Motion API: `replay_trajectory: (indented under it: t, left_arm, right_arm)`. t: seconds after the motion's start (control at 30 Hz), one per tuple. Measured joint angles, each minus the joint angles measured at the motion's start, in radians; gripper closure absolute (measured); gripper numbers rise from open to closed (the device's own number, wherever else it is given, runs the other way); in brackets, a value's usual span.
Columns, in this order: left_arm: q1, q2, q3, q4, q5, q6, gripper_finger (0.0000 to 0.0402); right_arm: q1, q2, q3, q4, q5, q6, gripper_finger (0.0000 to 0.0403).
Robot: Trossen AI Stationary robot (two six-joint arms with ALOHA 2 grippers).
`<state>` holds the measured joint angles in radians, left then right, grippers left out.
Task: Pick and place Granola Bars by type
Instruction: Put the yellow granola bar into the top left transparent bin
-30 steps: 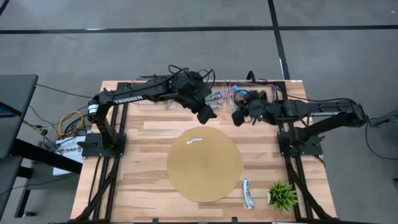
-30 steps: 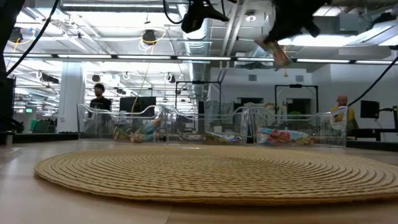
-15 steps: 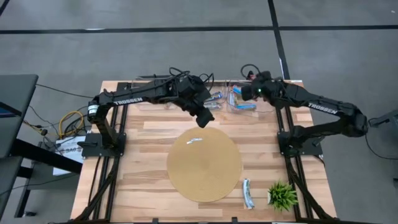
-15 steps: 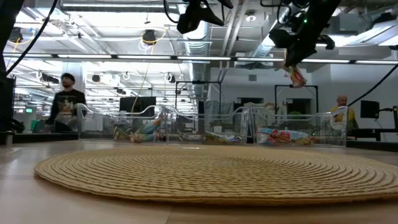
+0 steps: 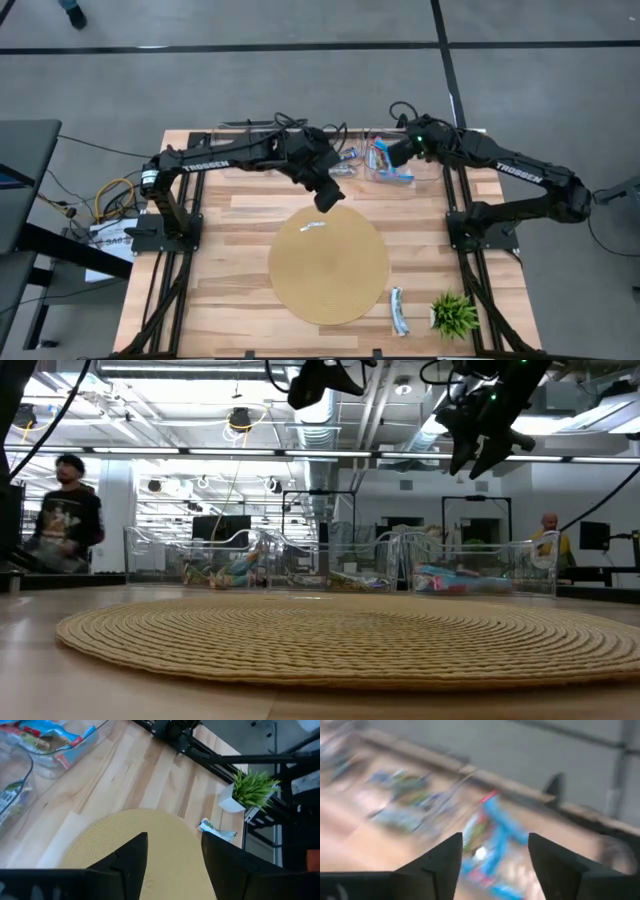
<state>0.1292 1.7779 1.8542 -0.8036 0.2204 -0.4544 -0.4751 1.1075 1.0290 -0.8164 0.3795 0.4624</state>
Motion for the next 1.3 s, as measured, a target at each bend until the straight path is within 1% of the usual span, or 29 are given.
replay_trajectory:
  t: [0.07,0.13,0.23,0.3,0.37,0.43,0.5,0.57,0.67,0.77,0.87,0.93,1.0,1.1,1.2,1.3]
  left_arm:
    - [-0.011,0.0,0.0,0.0,-0.001,0.027,0.0224]
    - [-0.027,0.0,0.0,-0.001,0.002,0.048,0.0231]
    - [-0.052,-0.01,0.0,-0.03,-0.001,0.088,0.0246]
    - [-0.072,-0.024,0.0,-0.06,-0.028,0.112,0.0258]
    - [-0.094,-0.043,0.0,-0.089,-0.059,0.146,0.0269]
    - [-0.114,-0.069,-0.005,-0.113,-0.086,0.173,0.028]
    - [-0.132,-0.112,-0.049,-0.098,-0.103,0.182,0.0288]
    - [-0.146,-0.169,-0.132,-0.049,-0.103,0.183,0.0293]
    - [-0.165,-0.271,-0.314,0.094,-0.089,0.143,0.0298]
    - [-0.182,-0.388,-0.515,0.262,-0.056,0.076,0.0299]
    - [-0.202,-0.488,-0.689,0.401,-0.021,0.007,0.0299]
    - [-0.216,-0.54,-0.778,0.478,-0.007,-0.037,0.0299]
    - [-0.235,-0.586,-0.846,0.517,-0.007,-0.073,0.0299]
    - [-0.266,-0.627,-0.905,0.544,-0.007,-0.107,0.0299]
    - [-0.303,-0.639,-0.913,0.552,-0.008,-0.107,0.0299]
    - [-0.344,-0.647,-0.914,0.574,-0.008,-0.07,0.0299]
  right_arm:
    - [0.04,-0.014,0.0,-0.026,-0.09,0.004,0.017]
    - [0.106,-0.033,0.0,-0.05,-0.154,0.035,0.0165]
    - [0.256,-0.083,-0.001,-0.069,-0.172,0.118,0.0164]
    - [0.38,-0.123,-0.001,-0.081,-0.167,0.206,0.0164]
    - [0.514,-0.149,-0.001,-0.099,-0.148,0.332,0.0163]
    - [0.653,-0.162,-0.008,-0.128,-0.114,0.499,0.0163]
    - [0.778,-0.153,-0.018,-0.162,-0.08,0.683,0.0163]
    - [0.888,-0.114,-0.024,-0.178,-0.06,0.854,0.0163]
    - [1.008,-0.012,-0.024,-0.142,-0.058,1.048,0.0163]
    - [1.08,0.111,0.005,-0.102,-0.08,1.179,0.0163]
    - [1.127,0.236,0.065,-0.092,-0.127,1.276,0.0163]
    - [1.147,0.316,0.107,-0.097,-0.157,1.323,0.0163]
    - [1.163,0.39,0.15,-0.105,-0.182,1.363,0.0163]
    - [1.177,0.489,0.197,-0.132,-0.239,1.411,0.0163]
    - [1.189,0.574,0.227,-0.153,-0.303,1.461,0.0163]
    - [1.204,0.641,0.241,-0.143,-0.344,1.51,0.0163]
